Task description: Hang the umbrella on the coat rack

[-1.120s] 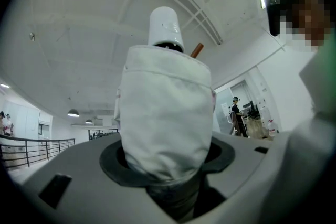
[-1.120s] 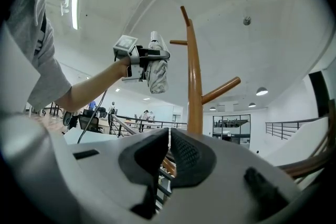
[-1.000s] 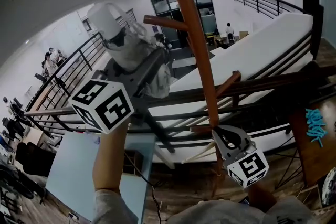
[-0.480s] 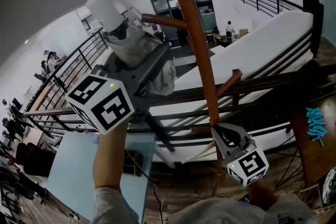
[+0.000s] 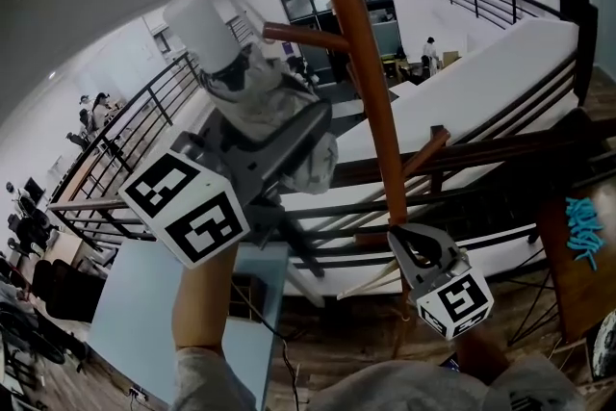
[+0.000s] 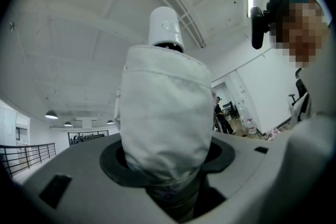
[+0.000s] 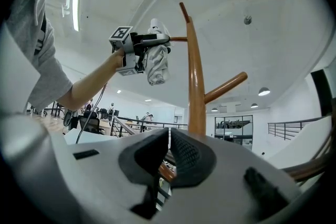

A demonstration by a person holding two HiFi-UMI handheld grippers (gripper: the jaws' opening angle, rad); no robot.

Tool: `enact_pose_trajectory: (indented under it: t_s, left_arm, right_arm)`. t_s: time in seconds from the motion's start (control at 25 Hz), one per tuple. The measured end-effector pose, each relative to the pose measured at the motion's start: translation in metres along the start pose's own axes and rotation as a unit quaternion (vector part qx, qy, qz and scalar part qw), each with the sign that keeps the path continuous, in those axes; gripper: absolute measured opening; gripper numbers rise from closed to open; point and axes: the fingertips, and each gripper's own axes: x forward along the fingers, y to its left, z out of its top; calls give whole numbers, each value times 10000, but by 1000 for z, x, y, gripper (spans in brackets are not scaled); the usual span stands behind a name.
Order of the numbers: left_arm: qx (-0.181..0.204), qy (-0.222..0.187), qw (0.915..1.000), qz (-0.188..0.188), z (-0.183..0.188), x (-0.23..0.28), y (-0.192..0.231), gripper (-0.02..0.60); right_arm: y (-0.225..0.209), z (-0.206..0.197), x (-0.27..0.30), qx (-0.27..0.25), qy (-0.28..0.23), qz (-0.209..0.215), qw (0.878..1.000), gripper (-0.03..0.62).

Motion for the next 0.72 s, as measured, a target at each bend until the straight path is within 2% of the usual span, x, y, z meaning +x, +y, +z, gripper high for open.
enact_pose_trajectory:
  t_s: [0.28,0.72]
  left_arm:
    - [-76,185,9994,-284,-9,4,-12,265]
    - [-446,514,9896,-1269,-51,28,-68,265]
  right_arm:
    - [2,6,2,-9,-63,7,10000,28]
    - [-9,-10,-15,13,-76,-84,9999,28]
